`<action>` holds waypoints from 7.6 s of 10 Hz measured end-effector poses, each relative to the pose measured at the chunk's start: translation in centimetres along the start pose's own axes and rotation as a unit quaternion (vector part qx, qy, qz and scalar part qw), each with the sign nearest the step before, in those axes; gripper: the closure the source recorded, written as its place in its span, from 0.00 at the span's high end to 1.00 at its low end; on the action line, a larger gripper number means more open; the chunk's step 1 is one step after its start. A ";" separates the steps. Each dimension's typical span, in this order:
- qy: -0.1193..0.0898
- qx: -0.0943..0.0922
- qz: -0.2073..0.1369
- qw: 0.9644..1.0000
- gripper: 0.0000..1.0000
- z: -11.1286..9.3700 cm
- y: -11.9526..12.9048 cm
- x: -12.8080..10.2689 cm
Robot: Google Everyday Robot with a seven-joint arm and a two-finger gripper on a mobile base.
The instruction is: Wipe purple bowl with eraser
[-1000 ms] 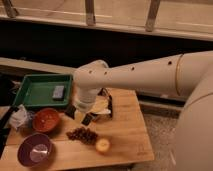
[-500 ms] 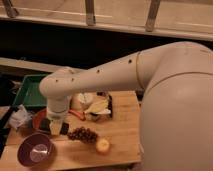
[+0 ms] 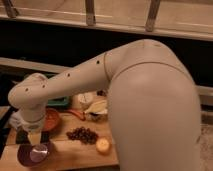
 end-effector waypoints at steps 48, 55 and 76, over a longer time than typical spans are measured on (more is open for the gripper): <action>-0.060 -0.002 -0.084 0.995 0.00 10.0 -5.4 -2.8; -0.047 -0.051 -0.071 0.995 0.00 11.6 -1.5 -1.5; -0.015 -0.044 -0.058 0.997 0.00 11.4 -3.7 -0.7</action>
